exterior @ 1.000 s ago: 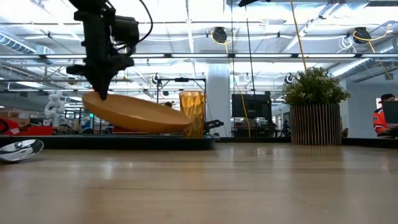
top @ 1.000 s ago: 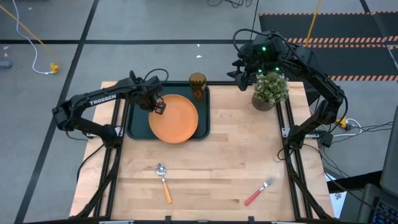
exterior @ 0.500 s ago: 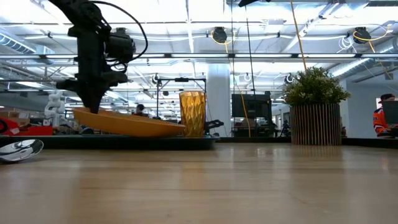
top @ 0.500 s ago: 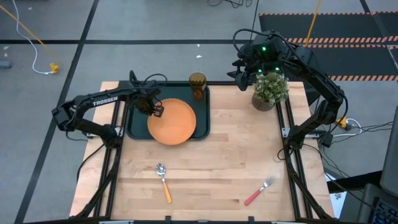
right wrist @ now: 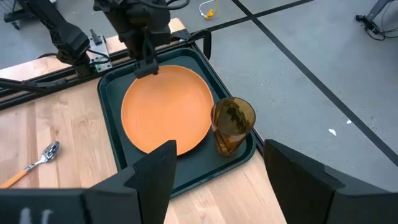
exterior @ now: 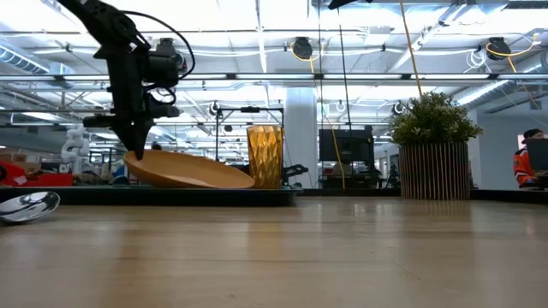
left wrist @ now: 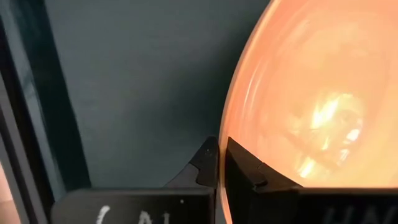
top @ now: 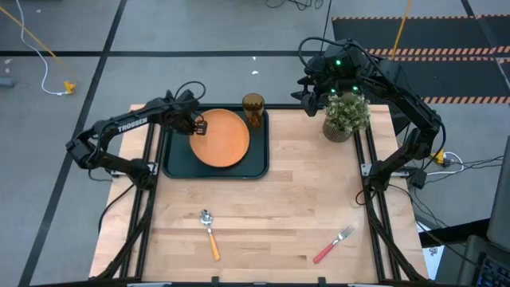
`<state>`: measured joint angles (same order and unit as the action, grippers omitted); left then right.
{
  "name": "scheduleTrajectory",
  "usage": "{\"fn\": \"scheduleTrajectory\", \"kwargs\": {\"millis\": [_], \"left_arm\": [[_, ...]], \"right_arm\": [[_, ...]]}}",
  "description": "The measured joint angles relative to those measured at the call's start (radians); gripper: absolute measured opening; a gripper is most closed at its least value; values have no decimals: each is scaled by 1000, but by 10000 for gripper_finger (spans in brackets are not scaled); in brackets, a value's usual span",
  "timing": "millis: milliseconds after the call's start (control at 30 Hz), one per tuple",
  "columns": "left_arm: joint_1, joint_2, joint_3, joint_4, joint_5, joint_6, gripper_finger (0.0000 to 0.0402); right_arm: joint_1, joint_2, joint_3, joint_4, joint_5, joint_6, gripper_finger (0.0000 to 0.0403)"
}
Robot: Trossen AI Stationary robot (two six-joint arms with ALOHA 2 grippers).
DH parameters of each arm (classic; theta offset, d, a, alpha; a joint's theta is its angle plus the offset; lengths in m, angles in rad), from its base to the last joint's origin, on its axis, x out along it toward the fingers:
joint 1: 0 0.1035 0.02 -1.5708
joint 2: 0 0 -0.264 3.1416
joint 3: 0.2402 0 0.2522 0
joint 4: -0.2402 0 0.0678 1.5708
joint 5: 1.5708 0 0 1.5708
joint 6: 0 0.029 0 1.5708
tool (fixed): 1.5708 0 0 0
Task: Pick and place plate/cup/fork/spoon on tray
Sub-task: Put the orange plate on the black serving tray to the bottom left of the yellow cup
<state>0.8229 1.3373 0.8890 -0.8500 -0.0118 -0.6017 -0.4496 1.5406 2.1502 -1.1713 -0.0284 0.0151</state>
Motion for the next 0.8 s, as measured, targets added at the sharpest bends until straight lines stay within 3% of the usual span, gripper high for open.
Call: {"fn": "scheduleTrajectory", "kwargs": {"millis": [500,800], "left_arm": [[20,64,-15,45,40,-24,13],[20,64,-15,59,-11,-36,28]], "right_arm": [[0,0,0,0,0,-26,233],[0,0,0,0,0,-35,233]]}}
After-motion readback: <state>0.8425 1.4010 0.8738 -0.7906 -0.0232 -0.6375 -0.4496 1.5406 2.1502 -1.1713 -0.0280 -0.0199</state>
